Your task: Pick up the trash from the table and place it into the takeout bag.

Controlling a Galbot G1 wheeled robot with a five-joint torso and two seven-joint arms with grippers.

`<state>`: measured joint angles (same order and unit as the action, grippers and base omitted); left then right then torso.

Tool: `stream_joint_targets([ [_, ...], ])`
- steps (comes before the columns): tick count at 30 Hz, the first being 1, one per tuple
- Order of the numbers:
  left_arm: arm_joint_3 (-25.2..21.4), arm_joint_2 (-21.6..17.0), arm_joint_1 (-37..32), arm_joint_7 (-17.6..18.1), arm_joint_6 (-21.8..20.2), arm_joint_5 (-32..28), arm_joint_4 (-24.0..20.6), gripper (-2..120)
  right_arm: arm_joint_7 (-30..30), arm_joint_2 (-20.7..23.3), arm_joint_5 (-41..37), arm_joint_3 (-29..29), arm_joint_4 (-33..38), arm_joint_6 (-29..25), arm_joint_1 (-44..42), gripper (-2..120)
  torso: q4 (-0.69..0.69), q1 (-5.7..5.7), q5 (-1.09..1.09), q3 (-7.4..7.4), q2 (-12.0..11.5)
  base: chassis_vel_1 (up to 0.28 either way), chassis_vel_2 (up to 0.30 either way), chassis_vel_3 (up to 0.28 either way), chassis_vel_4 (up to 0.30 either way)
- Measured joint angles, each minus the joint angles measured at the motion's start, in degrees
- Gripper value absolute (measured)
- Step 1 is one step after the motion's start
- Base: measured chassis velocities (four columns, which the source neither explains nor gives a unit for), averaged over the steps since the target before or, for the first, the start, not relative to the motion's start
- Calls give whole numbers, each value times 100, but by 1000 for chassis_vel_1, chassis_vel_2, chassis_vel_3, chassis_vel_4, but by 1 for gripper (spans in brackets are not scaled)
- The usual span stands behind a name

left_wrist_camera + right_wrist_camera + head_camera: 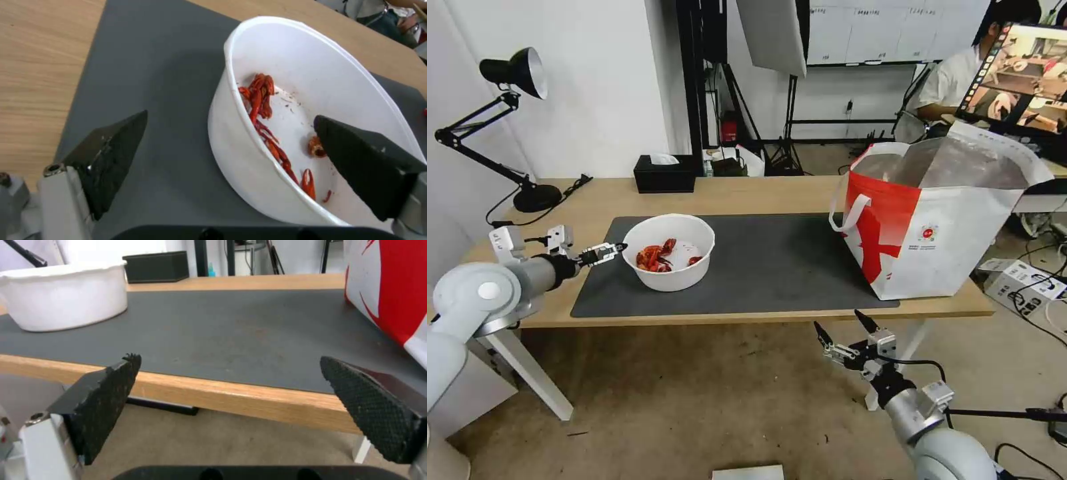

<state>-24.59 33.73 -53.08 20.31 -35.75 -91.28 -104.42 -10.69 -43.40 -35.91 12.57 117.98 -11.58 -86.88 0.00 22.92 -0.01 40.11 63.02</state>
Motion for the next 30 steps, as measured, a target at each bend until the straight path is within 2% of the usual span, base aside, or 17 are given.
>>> stream_joint_targets([
  [9,85,-108,252,277,-259,-503,80,100,0,0,0,0,0,0,0,100,0,0,1,0,0,0,0,0,0],
  [18,296,-34,502,320,-328,-536,318,100,0,0,0,0,0,0,0,100,0,0,0,0,0,0,0,0,0],
  [30,1048,296,1251,377,-330,-545,804,100,0,0,0,0,0,0,0,100,-1,0,0,0,1,0,0,0,0],
])
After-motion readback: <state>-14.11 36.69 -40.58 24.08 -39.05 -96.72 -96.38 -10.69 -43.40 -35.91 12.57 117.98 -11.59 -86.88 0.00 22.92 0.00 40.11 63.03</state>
